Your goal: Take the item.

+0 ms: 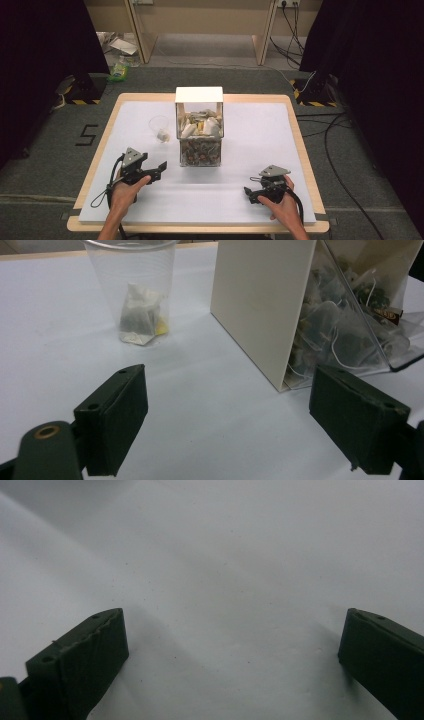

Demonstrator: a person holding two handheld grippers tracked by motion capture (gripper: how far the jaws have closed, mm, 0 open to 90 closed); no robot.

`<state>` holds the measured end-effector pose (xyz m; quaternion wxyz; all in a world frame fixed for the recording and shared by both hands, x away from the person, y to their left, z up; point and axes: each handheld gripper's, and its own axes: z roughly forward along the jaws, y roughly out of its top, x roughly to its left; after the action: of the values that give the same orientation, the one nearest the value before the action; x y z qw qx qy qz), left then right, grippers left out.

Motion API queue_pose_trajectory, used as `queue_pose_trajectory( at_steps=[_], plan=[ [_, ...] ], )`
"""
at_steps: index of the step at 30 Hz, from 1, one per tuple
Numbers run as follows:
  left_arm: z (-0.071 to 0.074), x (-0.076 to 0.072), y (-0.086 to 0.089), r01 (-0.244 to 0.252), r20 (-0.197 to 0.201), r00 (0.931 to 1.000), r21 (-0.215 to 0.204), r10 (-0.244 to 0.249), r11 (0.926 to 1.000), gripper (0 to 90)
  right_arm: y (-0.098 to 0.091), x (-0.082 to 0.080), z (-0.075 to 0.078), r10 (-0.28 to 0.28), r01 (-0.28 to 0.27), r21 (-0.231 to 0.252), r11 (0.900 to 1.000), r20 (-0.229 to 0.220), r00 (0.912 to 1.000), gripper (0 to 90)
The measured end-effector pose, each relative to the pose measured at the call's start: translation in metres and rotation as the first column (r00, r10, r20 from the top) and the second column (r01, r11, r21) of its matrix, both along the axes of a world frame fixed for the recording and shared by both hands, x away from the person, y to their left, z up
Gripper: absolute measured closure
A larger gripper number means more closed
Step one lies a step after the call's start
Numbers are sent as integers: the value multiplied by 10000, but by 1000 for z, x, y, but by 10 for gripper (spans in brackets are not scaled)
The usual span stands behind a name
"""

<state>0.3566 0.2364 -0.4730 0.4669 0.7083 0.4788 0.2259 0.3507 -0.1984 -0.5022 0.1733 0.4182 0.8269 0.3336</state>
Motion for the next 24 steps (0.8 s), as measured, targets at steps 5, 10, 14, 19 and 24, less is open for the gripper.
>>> queue_pose_trajectory(
  at_steps=[5, 10, 14, 19, 24],
  plan=[
    [-7, -8, -1, 11, -4, 10000, 78, -11, 10000, 154, 0, 0, 0, -2, 2, 6, 10000, 9, 10000, 3],
    [-13, -14, 0, 63, -42, 10000, 136, -62, 9999, 154, 0, 0, 0, -6, 6, 7, 10000, 10, 10000, 3],
    [-16, -17, -1, 145, -50, 9999, 356, -143, 9993, 153, 0, 0, 0, 4, -4, -4, 10000, 19, 10000, 3],
    [-20, -22, 0, 165, -140, 9998, 461, -158, 9988, 152, 0, 0, 0, -4, 4, -1, 10000, 0, 10000, 3],
    [-23, -27, 4, 174, -154, 9997, 520, -166, 9985, 152, 0, 0, 0, -3, 3, 5, 10000, 1, 10000, 3]
  ],
)
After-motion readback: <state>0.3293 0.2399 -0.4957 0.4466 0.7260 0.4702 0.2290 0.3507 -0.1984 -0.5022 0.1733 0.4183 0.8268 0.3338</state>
